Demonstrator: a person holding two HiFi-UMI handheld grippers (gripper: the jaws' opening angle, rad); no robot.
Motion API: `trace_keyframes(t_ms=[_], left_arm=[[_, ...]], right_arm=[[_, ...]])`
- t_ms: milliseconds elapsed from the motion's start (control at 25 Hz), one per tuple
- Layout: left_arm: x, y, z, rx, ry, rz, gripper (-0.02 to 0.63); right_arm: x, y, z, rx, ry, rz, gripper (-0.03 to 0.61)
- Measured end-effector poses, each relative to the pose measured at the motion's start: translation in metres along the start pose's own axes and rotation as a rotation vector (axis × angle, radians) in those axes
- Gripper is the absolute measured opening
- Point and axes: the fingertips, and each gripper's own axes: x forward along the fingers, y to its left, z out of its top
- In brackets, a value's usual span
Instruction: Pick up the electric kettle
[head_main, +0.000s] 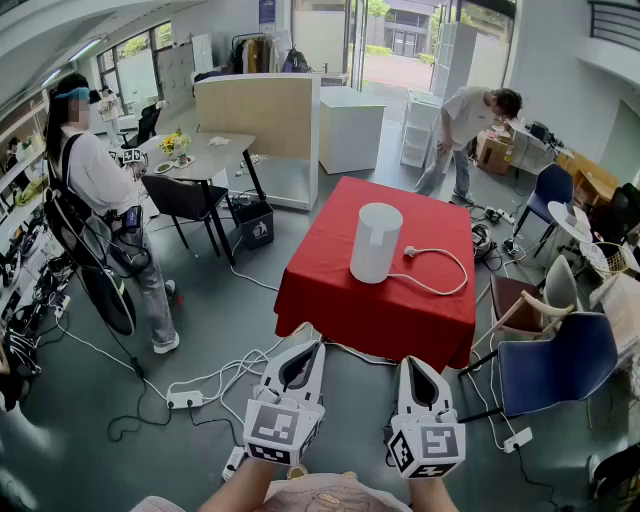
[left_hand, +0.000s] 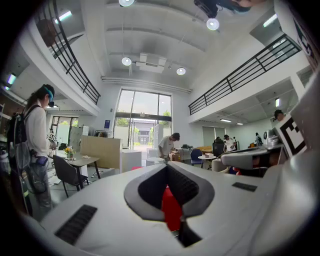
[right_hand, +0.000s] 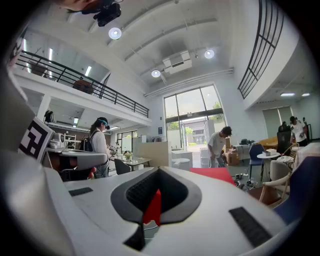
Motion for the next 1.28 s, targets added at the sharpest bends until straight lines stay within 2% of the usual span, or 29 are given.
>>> trace_keyframes(t_ms=[200,440,880,1280], left_arm=[[0.0,-0.006,0.0,0.002,0.005,-0.002,0.0],[-0.008,-0.012,0.006,-0.004,-0.007,0.006,0.0],[-0.007,-0.037,0.008,-0.014,-0.021,0.054,0.0],[0.016,-0.05,0.001,-0.031,-0.009,0.046,0.0]], right_arm=[[-0.004,0.0,0.001,0.026,-0.01,0.033,0.018],[-0.021,-0.001,0.014,-0.046,-0.013,0.083,0.018],[-0.048,-0.022,0.012,-0.068,-0.02,0.162,0.018],[-0.043,-0.052,-0.002,-0.084,0.003,0.161,0.018]])
